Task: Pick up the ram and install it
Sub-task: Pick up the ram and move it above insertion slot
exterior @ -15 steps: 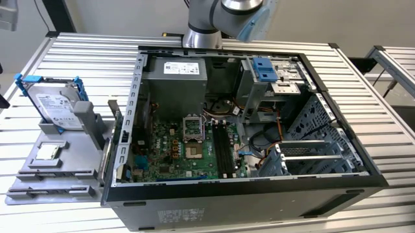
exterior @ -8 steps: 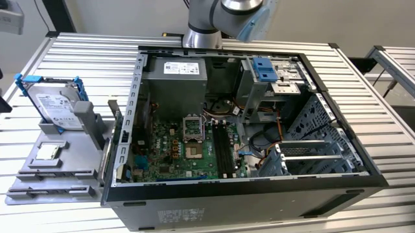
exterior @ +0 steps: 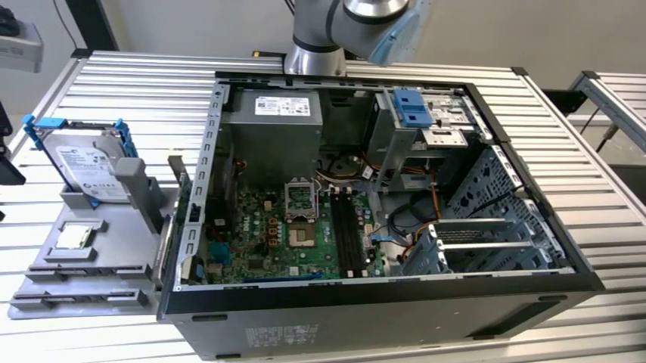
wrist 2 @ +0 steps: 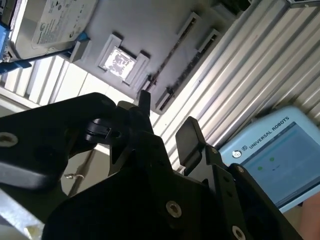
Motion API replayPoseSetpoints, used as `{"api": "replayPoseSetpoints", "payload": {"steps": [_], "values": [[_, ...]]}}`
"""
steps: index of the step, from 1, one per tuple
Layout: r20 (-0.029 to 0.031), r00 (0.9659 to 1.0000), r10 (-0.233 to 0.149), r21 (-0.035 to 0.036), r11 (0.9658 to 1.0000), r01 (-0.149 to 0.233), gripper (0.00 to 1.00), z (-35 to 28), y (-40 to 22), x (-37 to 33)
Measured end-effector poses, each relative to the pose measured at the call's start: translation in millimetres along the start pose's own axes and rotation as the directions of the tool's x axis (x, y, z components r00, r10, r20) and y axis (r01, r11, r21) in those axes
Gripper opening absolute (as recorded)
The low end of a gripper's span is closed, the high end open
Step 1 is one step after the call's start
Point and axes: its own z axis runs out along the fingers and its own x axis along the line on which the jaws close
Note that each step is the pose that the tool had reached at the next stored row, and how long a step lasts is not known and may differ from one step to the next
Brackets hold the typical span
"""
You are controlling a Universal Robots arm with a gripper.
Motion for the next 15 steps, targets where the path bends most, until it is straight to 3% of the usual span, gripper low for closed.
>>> {"api": "replayPoseSetpoints", "payload": {"steps": [5,7,11,15], "values": [[-0.0001,0.9999,0.013,0.0011,0.9999,-0.013,1.0,8.6,0.1,0.4],[0.0001,0.9999,0.013,0.005,0.9999,-0.013,1.0,11.8,0.1,0.5],[0.0005,0.9999,0.013,0.0076,0.9999,-0.013,1.0,12.4,0.0,0.5],[0.0001,0.9999,0.013,0.0076,0.9999,-0.013,1.0,19.1,0.1,0.8]]}}
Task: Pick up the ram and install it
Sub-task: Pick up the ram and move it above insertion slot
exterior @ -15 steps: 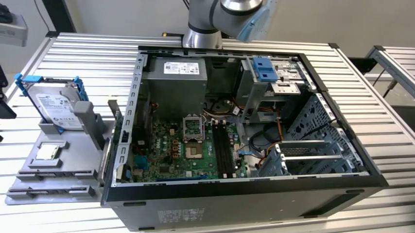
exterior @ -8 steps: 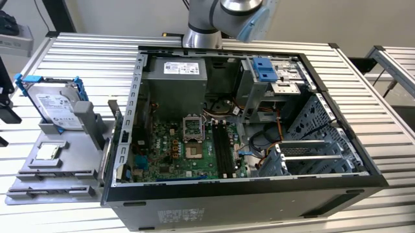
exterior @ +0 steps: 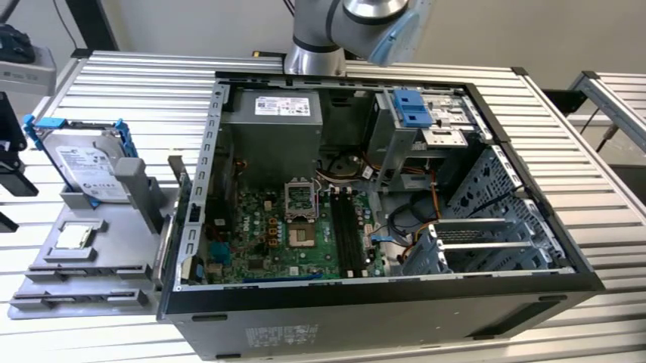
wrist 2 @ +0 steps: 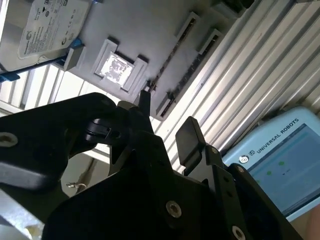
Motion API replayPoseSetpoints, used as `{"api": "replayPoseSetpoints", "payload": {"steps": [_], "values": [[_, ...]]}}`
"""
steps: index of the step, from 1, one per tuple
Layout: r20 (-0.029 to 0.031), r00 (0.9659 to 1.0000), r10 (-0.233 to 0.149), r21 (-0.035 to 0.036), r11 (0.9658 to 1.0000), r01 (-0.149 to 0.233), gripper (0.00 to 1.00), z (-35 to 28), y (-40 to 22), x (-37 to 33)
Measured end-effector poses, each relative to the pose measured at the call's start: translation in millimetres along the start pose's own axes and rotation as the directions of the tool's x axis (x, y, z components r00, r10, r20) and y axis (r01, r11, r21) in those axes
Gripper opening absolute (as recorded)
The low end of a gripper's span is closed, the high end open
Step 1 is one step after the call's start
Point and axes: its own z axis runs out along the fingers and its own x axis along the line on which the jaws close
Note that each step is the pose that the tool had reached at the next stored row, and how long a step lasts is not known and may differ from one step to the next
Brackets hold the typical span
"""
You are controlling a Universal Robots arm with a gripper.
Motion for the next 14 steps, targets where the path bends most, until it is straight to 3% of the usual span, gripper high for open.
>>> {"api": "replayPoseSetpoints", "payload": {"steps": [4,10,14], "values": [[-0.0003,1.0,-0.001,-0.0004,1.0,0.001,1.0,7.0,0.1,2.9],[0.0006,0.9997,-0.023,-0.0107,0.9997,0.023,1.0,17.7,-0.2,13.2],[0.001,0.9996,-0.027,-0.0116,0.9996,0.027,1.0,24.6,-0.2,17.8]]}}
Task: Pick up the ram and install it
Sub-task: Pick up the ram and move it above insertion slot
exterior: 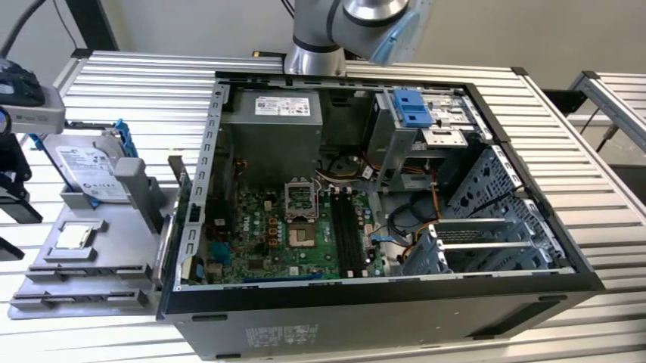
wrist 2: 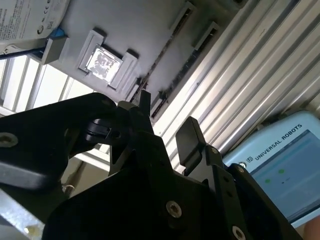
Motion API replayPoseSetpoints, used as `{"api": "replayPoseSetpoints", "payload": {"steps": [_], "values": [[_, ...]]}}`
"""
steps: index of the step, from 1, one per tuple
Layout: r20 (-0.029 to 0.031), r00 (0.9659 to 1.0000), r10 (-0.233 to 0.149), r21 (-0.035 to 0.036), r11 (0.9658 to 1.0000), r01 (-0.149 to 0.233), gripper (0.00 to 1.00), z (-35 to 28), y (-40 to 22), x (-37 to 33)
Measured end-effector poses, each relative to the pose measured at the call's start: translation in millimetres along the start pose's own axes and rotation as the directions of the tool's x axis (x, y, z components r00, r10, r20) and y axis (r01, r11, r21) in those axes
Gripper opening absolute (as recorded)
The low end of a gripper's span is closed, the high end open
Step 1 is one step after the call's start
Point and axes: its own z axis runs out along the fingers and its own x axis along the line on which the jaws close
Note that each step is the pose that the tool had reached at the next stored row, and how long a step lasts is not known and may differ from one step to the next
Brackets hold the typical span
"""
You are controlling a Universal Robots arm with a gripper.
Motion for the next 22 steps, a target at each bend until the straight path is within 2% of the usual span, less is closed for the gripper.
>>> {"api": "replayPoseSetpoints", "payload": {"steps": [7,12,22], "values": [[-0.001,0.9999,0.012,-0.0003,0.9999,-0.012,1.0,9.4,0.0,0.6],[-0.0008,0.9999,0.012,-0.0002,0.9999,-0.012,1.0,10.6,0.0,0.6],[-0.0011,0.9999,0.01,-0.0009,0.9999,-0.01,1.0,28.2,0.2,1.6]]}}
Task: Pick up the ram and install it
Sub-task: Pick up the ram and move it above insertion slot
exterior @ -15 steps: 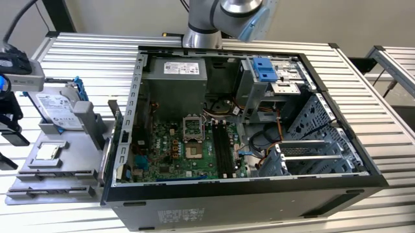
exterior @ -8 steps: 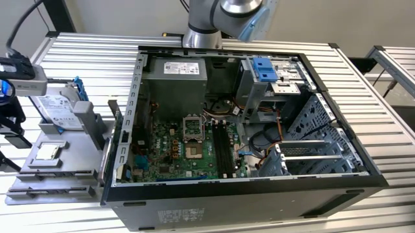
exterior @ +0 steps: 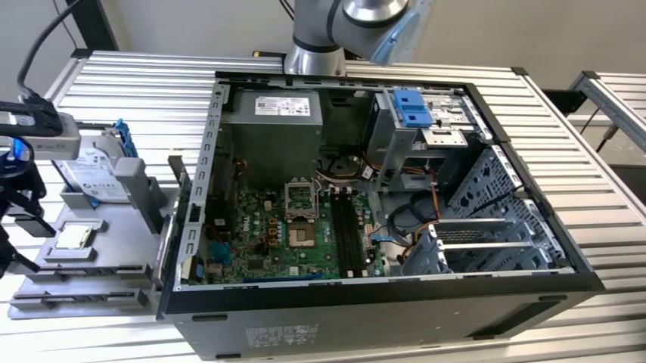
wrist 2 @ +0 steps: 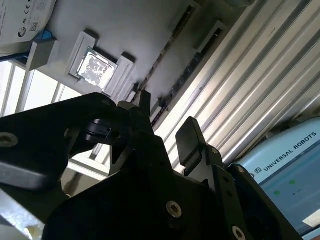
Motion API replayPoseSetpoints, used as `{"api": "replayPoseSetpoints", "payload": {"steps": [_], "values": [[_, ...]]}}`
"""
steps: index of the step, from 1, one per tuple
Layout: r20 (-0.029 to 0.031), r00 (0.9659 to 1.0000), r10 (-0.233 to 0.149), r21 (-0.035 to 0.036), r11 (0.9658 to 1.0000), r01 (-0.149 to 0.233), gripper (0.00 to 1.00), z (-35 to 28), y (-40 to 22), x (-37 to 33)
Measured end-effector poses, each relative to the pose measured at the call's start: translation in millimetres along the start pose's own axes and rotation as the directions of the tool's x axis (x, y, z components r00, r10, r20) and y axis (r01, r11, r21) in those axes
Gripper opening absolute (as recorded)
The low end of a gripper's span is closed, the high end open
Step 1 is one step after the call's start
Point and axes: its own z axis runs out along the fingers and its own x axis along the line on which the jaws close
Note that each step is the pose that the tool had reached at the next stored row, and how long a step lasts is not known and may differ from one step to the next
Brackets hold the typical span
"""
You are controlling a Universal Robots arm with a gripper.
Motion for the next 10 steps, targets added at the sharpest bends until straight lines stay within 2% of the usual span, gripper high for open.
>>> {"api": "replayPoseSetpoints", "payload": {"steps": [5,10], "values": [[0.0005,0.9997,-0.025,-0.0006,0.9997,0.025,1.0,9.1,-0.1,2.5],[0.0005,0.9999,-0.012,-0.0003,0.9999,0.012,1.0,18.3,0.6,3.2]]}}
